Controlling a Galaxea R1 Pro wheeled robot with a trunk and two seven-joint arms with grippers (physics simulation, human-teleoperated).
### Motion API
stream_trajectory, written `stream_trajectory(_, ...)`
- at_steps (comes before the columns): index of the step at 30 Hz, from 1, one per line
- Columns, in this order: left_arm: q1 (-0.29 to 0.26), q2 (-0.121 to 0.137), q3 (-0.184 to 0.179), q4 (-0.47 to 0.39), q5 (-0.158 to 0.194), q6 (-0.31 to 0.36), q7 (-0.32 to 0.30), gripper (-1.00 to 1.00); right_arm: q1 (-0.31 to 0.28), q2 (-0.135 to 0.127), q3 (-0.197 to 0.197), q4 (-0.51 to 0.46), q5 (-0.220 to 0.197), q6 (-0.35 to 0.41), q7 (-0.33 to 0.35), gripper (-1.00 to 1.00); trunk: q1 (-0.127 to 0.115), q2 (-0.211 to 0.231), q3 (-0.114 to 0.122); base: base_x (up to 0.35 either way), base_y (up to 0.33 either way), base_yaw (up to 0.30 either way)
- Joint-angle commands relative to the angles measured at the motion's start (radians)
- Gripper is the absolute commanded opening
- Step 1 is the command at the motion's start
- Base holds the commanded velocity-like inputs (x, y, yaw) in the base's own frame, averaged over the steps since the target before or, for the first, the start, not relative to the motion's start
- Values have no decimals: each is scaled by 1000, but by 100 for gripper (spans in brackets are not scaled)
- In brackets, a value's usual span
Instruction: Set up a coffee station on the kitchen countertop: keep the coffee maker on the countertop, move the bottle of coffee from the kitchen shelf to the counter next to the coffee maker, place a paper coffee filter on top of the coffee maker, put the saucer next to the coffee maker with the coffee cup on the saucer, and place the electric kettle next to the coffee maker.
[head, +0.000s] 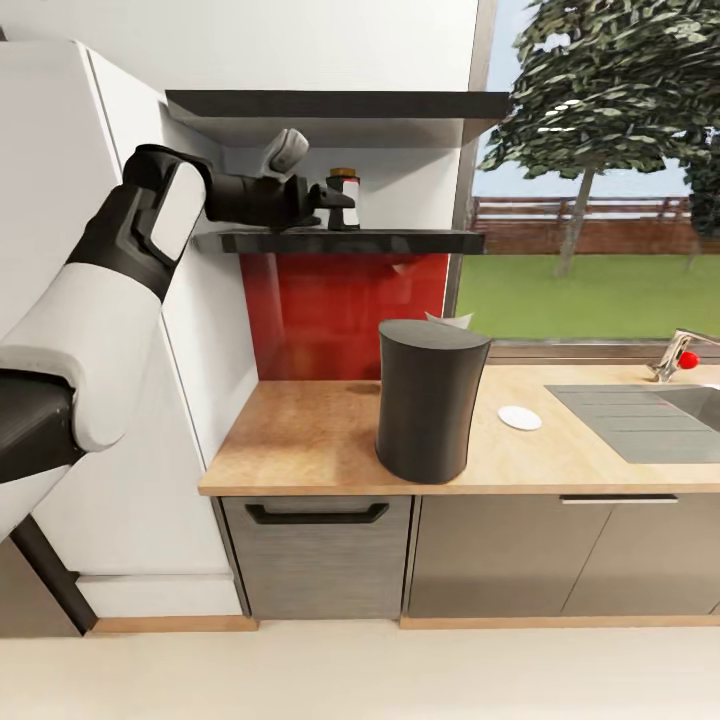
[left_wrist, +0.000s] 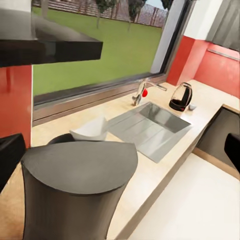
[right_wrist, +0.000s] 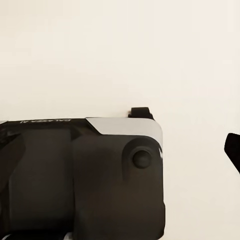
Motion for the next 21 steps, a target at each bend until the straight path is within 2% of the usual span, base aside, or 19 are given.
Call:
stream_trajectory(1,-3,-1,-2,0,-2,-3,13,100,0,1,-8,-2,11,6,-3,100,1,-2,-2,0,0,0)
stream_trajectory(5,-5,-5,-1,0,-7,-33,76,100,0,0,-8,-2,10,4,-2,100,1,-2,-2,0,0,0)
stream_trajectory(8,0,-15,-2,-8,-8,-73,182,100,0,-1,-8,-1,10,3,-2,100,1,-2,-2,0,0,0)
stream_trajectory(9,2,-23,-3,-9,-9,-88,235,100,0,-2,-7,0,11,2,-1,100,1,-2,-2,0,0,0)
stream_trajectory(10,4,-36,-4,-11,-10,-112,326,100,0,-7,-7,0,11,2,-1,100,1,-2,-2,0,0,0)
stream_trajectory(11,5,-65,-7,-11,-10,-166,489,100,4,-17,-7,0,12,2,1,100,1,-2,-2,0,0,0)
stream_trajectory(13,5,-89,-9,-8,-11,-222,607,100,11,-20,-7,1,13,2,2,100,1,-2,-2,0,0,0)
stream_trajectory(17,-8,-116,-13,17,-15,-304,749,100,22,-32,-6,1,14,4,3,100,1,-2,-2,0,0,0)
stream_trajectory(21,-43,-123,-19,98,-48,-357,781,100,26,-40,-5,1,14,4,2,100,1,-2,-2,0,0,0)
